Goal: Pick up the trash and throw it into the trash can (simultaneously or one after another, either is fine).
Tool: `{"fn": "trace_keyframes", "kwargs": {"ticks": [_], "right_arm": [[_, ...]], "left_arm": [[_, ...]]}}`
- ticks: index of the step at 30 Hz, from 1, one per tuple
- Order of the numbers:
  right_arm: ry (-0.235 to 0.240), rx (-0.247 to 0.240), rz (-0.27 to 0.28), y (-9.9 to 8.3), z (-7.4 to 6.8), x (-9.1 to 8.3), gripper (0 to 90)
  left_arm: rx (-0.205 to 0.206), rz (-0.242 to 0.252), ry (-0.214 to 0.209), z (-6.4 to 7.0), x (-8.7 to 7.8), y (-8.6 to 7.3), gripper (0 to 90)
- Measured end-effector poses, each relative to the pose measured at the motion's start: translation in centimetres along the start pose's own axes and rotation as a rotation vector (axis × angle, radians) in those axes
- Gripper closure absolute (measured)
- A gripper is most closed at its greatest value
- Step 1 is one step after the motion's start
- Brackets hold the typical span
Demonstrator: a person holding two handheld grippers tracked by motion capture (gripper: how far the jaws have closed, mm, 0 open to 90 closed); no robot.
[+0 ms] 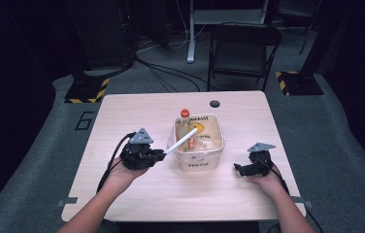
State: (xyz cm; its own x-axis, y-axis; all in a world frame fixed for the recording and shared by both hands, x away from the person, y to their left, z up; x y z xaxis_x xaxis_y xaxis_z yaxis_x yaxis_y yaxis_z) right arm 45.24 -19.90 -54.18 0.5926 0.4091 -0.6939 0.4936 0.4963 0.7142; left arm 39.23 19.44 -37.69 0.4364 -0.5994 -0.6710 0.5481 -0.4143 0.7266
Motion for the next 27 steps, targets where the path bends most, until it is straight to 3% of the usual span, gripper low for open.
{"fn": "trace_keyframes", "kwargs": {"ticks": [6, 27], "right_arm": [[0.001, -0.001, 0.000, 0.0, 0.0, 0.0, 4.4], [0.002, -0.003, 0.000, 0.0, 0.0, 0.0, 4.4]], "left_arm": [[0.003, -0.003, 0.000, 0.2, 0.9, 1.1, 79.6], [-0.051, -0.023, 0.000, -0.4, 3.9, 3.5, 79.5]]}}
Point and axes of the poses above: each handheld gripper's, and its own axes: x roughly forward along the jaws, y roughly out of its top, z roughly to its right, the point moved 2 cm from there along x, roughly forward along the jaws, and after that the axes turned 8 degrees about -x, right-handed, at the moved point
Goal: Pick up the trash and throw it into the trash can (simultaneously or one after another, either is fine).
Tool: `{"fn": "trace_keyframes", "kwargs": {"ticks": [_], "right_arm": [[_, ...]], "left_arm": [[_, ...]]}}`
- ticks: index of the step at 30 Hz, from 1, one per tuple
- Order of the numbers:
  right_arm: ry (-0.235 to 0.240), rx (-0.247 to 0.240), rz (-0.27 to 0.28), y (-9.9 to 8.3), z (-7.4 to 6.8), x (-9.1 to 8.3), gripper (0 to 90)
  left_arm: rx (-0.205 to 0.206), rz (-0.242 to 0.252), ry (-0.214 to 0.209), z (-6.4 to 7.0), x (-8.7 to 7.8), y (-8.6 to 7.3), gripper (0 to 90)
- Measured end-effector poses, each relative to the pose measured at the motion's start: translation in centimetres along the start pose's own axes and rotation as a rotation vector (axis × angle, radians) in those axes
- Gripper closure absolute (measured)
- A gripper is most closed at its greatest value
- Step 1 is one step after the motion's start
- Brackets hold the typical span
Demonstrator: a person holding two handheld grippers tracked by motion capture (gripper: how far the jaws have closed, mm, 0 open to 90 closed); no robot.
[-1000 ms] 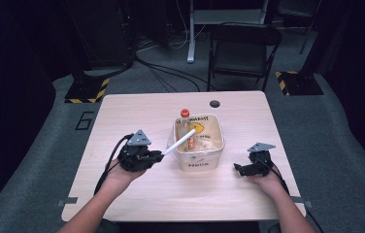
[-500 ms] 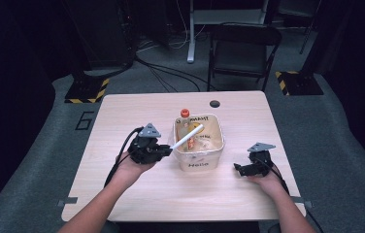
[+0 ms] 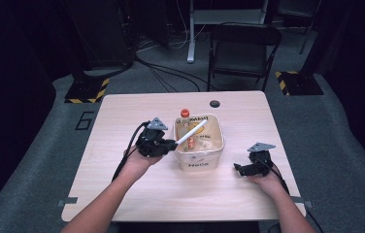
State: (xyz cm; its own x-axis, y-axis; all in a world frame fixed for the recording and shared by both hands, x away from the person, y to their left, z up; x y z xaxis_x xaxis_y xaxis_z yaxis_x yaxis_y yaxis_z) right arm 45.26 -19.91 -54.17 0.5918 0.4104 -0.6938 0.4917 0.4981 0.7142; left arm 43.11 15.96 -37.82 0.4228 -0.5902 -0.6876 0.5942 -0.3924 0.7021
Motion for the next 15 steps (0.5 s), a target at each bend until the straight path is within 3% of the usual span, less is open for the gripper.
{"fn": "trace_keyframes", "kwargs": {"ticks": [15], "right_arm": [[0.002, -0.002, 0.001, 0.0, 0.0, 0.0, 4.4]], "left_arm": [[0.002, -0.041, 0.018, 0.3, 2.0, 1.4, 79.4]]}}
Point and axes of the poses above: each handheld gripper's, and its own axes: x roughly forward along the jaws, y roughly out of its top, z roughly to its right, the point moved 2 cm from there along x, roughly forward along the jaws, and after that the axes turned 8 degrees about -x, right-handed, at the moved point
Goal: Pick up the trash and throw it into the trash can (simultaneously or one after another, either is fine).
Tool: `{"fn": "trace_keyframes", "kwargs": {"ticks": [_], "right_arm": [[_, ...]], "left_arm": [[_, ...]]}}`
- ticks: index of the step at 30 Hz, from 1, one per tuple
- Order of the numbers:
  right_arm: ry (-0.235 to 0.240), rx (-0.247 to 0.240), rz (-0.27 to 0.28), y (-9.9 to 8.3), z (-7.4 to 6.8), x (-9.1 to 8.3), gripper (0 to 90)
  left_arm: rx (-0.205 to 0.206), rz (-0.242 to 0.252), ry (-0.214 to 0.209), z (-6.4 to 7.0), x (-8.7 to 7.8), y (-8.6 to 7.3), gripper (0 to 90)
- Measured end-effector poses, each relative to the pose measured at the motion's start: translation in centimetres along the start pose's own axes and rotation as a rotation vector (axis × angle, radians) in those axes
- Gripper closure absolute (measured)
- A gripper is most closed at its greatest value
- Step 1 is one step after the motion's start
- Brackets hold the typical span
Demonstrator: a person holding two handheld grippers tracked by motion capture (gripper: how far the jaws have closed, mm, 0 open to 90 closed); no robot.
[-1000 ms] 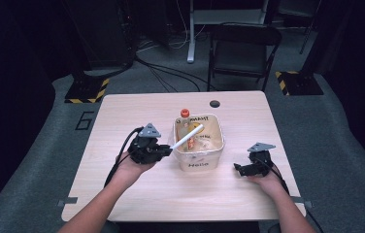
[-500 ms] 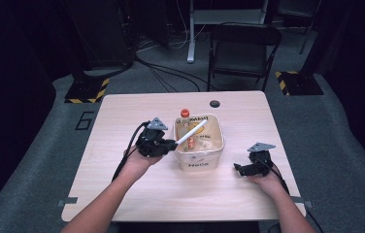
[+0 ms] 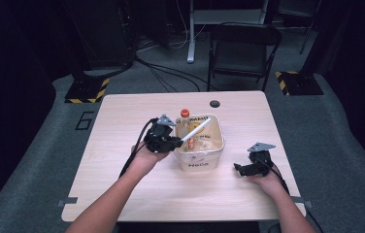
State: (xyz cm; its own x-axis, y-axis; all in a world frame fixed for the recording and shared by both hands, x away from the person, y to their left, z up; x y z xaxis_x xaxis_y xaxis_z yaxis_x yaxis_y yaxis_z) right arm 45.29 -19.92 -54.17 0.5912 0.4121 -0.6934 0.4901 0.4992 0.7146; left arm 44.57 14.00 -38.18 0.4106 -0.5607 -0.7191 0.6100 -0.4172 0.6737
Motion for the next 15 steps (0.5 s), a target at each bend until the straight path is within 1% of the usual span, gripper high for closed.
{"fn": "trace_keyframes", "kwargs": {"ticks": [1, 6, 9, 10, 11, 12, 13, 15], "right_arm": [[0.000, -0.002, 0.000, 0.0, 0.0, 0.0, 4.4], [0.000, -0.002, 0.000, 0.0, 0.0, 0.0, 4.4], [0.000, -0.003, 0.000, 0.0, 0.0, 0.0, 4.4], [0.000, -0.003, 0.000, 0.0, 0.0, 0.0, 4.4], [0.000, -0.003, 0.000, 0.0, 0.0, 0.0, 4.4], [0.000, -0.002, 0.000, 0.0, 0.0, 0.0, 4.4], [0.001, -0.003, 0.000, 0.0, 0.0, 0.0, 4.4], [0.001, -0.003, 0.000, 0.0, 0.0, 0.0, 4.4]], "left_arm": [[0.002, -0.013, 0.003, 0.1, 0.2, 0.1, 79.3], [-0.008, -0.024, 0.011, 0.1, 0.6, 0.5, 79.0], [-0.012, -0.018, 0.008, 0.0, 1.0, 0.7, 78.6], [-0.008, -0.016, 0.009, 0.0, 1.1, 0.8, 76.3], [-0.010, -0.010, 0.012, 0.0, 1.2, 0.9, 76.3], [-0.021, 0.010, 0.007, 0.0, 1.3, 1.0, 67.1], [-0.024, 0.017, -0.004, 0.0, 1.3, 1.1, 63.0], [-0.022, 0.031, 0.005, -0.1, 1.3, 1.1, 57.2]]}}
Point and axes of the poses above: each handheld gripper's, and its own axes: x roughly forward along the jaws, y roughly out of its top, z roughly to its right, the point moved 2 cm from there along x, roughly forward along the jaws, and after that the axes turned 8 degrees about -x, right-handed, at the moved point
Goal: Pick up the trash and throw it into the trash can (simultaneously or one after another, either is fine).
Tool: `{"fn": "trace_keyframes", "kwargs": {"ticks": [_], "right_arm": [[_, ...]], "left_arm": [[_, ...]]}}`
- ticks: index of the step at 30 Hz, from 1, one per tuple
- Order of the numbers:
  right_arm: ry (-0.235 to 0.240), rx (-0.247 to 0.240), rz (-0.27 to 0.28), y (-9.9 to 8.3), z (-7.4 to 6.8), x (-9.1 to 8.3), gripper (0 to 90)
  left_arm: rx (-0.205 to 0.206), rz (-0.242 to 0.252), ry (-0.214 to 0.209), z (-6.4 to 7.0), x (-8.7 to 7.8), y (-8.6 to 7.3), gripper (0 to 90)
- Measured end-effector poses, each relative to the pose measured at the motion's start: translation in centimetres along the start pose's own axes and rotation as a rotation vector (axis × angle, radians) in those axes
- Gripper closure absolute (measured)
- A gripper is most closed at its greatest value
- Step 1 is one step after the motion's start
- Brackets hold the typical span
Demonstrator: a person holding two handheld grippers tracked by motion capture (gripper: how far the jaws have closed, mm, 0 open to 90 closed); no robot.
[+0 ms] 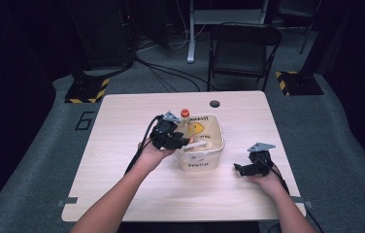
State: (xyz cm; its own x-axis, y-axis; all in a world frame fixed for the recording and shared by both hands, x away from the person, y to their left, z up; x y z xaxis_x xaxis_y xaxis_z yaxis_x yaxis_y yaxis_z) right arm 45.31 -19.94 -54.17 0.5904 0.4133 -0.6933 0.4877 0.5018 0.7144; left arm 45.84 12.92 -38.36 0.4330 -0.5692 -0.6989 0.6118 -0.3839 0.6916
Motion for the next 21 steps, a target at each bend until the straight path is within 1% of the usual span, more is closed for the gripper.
{"fn": "trace_keyframes", "kwargs": {"ticks": [1, 2, 3, 4, 5, 7, 8, 9, 10, 11, 13, 14, 15, 16, 17, 18, 21], "right_arm": [[0.000, 0.000, 0.000, 0.0, 0.0, 0.0, 4.4], [0.002, -0.002, 0.000, 0.0, 0.0, 0.0, 4.4], [0.002, -0.002, 0.000, 0.0, 0.0, 0.0, 4.4], [0.002, -0.002, 0.001, 0.0, 0.0, 0.0, 4.5], [0.002, -0.002, 0.001, 0.0, 0.0, 0.0, 4.5], [0.002, 0.002, 0.000, 0.0, 0.0, 0.0, 4.6], [0.002, 0.002, 0.000, 0.0, 0.0, 0.0, 4.6], [0.002, 0.002, 0.000, 0.0, 0.0, 0.0, 4.6], [0.002, 0.002, 0.000, 0.0, 0.0, 0.0, 4.6], [0.002, 0.002, 0.000, 0.0, 0.0, 0.0, 4.6], [0.002, -0.001, 0.000, 0.0, 0.0, 0.0, 4.6], [0.000, -0.003, 0.000, 0.0, 0.0, 0.0, 4.7], [0.000, -0.003, 0.000, 0.0, 0.0, 0.0, 4.7], [0.000, -0.003, 0.000, 0.0, 0.0, 0.0, 4.7], [-0.001, -0.004, 0.001, 0.0, 0.0, 0.1, 4.7], [-0.001, -0.004, 0.001, 0.0, 0.0, 0.1, 4.8], [-0.001, -0.003, 0.000, 0.0, 0.0, 0.0, 4.9]], "left_arm": [[0.000, 0.000, 0.000, 0.0, 0.0, 0.0, 55.4], [0.001, 0.018, -0.004, -0.2, -0.3, -0.1, 54.5], [0.001, 0.018, -0.004, -0.2, -0.3, -0.1, 53.7], [0.003, 0.040, 0.000, -0.4, -0.6, -0.2, 53.0], [0.003, 0.040, 0.000, -0.4, -0.6, -0.2, 51.8], [0.008, 0.058, 0.005, -0.7, -1.1, -0.4, 50.3], [0.006, 0.079, 0.011, -1.2, -1.7, -0.7, 49.4], [0.006, 0.079, 0.011, -1.2, -1.7, -0.7, 48.1], [0.000, 0.099, 0.017, -1.6, -2.2, -1.0, 47.0], [0.000, 0.099, 0.017, -1.6, -2.2, -1.0, 46.3], [0.000, 0.113, 0.022, -2.1, -2.9, -1.5, 45.5], [-0.004, 0.127, 0.026, -2.7, -3.5, -1.9, 44.3], [-0.004, 0.127, 0.026, -2.7, -3.5, -1.9, 44.0], [-0.004, 0.127, 0.030, -3.1, -3.9, -2.2, 43.5], [-0.018, 0.138, 0.029, -3.3, -4.2, -2.4, 43.5], [-0.013, 0.136, 0.033, -3.7, -4.5, -2.7, 43.1], [-0.027, 0.148, 0.050, -4.6, -5.4, -3.4, 42.1]]}}
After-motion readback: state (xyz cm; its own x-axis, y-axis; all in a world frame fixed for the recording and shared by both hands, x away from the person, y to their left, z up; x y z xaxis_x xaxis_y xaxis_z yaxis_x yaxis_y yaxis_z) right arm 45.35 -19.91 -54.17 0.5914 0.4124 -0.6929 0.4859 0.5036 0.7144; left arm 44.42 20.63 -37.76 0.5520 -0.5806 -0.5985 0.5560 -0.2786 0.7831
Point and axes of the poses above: each handheld gripper's, and its own axes: x roughly forward along the jaws, y roughly out of its top, z roughly to its right, the point moved 2 cm from there along x, roughly forward along the jaws, and after that the axes turned 8 degrees about -x, right-handed, at the moved point
